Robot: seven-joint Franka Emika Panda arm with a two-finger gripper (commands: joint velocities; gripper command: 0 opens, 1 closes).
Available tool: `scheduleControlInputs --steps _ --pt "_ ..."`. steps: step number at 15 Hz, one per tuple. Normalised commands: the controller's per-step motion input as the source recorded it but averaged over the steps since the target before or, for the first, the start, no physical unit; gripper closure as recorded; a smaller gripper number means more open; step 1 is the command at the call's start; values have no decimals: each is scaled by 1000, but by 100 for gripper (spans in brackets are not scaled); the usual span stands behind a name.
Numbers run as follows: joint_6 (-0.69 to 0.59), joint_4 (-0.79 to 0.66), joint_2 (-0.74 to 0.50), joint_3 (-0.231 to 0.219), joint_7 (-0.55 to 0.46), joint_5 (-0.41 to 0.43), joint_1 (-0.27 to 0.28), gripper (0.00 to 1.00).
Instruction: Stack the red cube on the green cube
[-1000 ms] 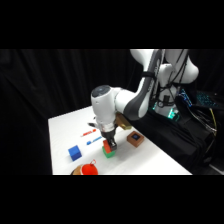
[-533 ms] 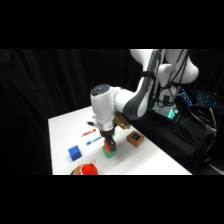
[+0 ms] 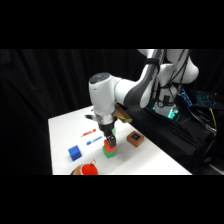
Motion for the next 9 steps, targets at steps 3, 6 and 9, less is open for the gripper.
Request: scheduleControlInputs --steps 3,6,9 --pt "-365 0 -387 43 -118 -44 -43 0" --pt "-386 113 -273 75 -192 20 -100 0" --pt "-337 187 -114 118 -360 227 -172 0"
